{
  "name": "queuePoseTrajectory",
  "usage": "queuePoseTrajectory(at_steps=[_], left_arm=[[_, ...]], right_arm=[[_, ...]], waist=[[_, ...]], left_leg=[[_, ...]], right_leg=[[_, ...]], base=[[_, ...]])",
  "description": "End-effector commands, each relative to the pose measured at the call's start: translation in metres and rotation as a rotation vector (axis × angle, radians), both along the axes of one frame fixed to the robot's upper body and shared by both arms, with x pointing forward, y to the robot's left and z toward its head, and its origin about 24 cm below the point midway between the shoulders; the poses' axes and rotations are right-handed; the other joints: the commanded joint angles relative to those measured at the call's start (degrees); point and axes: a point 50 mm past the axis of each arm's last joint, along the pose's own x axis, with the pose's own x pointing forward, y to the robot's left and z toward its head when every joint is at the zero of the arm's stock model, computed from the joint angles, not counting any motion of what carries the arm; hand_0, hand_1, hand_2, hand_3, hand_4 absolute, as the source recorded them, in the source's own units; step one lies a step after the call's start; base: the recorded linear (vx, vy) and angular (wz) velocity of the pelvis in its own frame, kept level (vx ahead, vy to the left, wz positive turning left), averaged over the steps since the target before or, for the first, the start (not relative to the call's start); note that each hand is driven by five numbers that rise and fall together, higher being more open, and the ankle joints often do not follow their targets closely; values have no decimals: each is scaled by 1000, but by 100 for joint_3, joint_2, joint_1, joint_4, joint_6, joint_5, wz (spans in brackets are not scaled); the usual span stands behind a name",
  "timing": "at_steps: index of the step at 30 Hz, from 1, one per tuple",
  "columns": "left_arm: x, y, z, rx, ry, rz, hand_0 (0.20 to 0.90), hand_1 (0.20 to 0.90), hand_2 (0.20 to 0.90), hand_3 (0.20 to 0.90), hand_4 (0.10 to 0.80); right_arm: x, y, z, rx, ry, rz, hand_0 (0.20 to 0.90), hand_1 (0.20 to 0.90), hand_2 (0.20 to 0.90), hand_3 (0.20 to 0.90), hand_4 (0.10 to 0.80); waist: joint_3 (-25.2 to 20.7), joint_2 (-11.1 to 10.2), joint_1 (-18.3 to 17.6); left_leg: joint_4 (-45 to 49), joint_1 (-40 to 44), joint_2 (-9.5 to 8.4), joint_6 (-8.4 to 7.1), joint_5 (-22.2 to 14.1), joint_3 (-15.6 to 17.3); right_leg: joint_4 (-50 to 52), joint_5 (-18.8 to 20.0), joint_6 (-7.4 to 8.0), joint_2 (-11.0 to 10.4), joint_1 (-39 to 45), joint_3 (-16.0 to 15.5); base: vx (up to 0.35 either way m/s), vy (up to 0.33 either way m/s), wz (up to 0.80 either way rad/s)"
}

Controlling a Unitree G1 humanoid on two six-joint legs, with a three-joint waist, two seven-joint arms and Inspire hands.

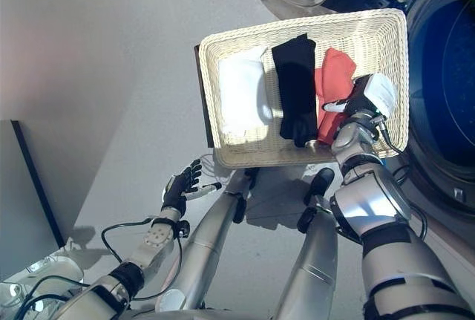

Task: Pick up the clothes and place them into the washing machine

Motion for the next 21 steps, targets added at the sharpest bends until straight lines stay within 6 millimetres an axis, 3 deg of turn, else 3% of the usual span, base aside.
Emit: queuePoseTrajectory(at_steps=[1, 8, 9, 10, 12, 16, 21], left_arm=[[-4, 24, -3, 6, -3, 114, 900, 900, 900, 900, 800], [-13, 37, -10, 31, 25, 124, 900, 900, 900, 900, 800], [-15, 38, -8, 29, 12, 105, 900, 900, 900, 900, 800], [-16, 38, -9, 31, 14, 104, 900, 900, 900, 900, 800], [-16, 36, -8, 21, 7, 89, 900, 900, 900, 900, 800], [-19, 33, -13, 20, 34, 84, 900, 900, 900, 900, 800], [-26, 25, -19, -13, 54, 73, 900, 900, 900, 900, 800]], right_arm=[[-1, -10, 9, 62, -66, -6, 200, 200, 200, 200, 300], [-8, -17, 3, 672, -386, -40, 200, 200, 200, 200, 300], [-11, -17, -4, 884, -494, -53, 200, 200, 200, 200, 300], [-11, -18, -5, 885, -492, -54, 200, 200, 200, 200, 300], [-15, -11, -15, 1155, -664, -64, 200, 200, 200, 200, 300], [-22, -12, -28, 1306, -781, -131, 200, 200, 200, 200, 300], [-31, -29, -24, 1429, -981, -235, 200, 200, 200, 200, 300]], waist=[[76, 237, -143], [-4, 190, -305], [17, 210, -344], [-16, 195, -331], [0, 200, -408], [-51, 181, -452], [-174, 278, -504]], left_leg=[[-7, 223, -21, -471, -480, -84], [-412, 792, 73, -491, -411, -7], [-592, 865, 93, -473, -152, 48], [-574, 955, 90, -494, -363, 5], [-814, 1097, 122, -478, -84, 69], [-944, 1278, 127, -467, -75, 107], [-1065, 1460, 119, -480, -81, 115]], right_leg=[[-591, -215, -150, 295, 938, 122], [-1084, -17, -87, 383, 1457, 200], [-1331, 231, -99, 394, 1552, 174], [-1300, 51, -63, 407, 1629, 216], [-1567, 317, -67, 425, 1760, 208], [-1739, 359, -56, 453, 1942, 232], [-1900, 397, -42, 449, 2110, 250]], base=[[-4, -10, -20], [-15, -2, -18], [9, -1, -20], [4, -6, -21], [-50, 17, -22], [-11, 9, -23], [6, -9, -16]])
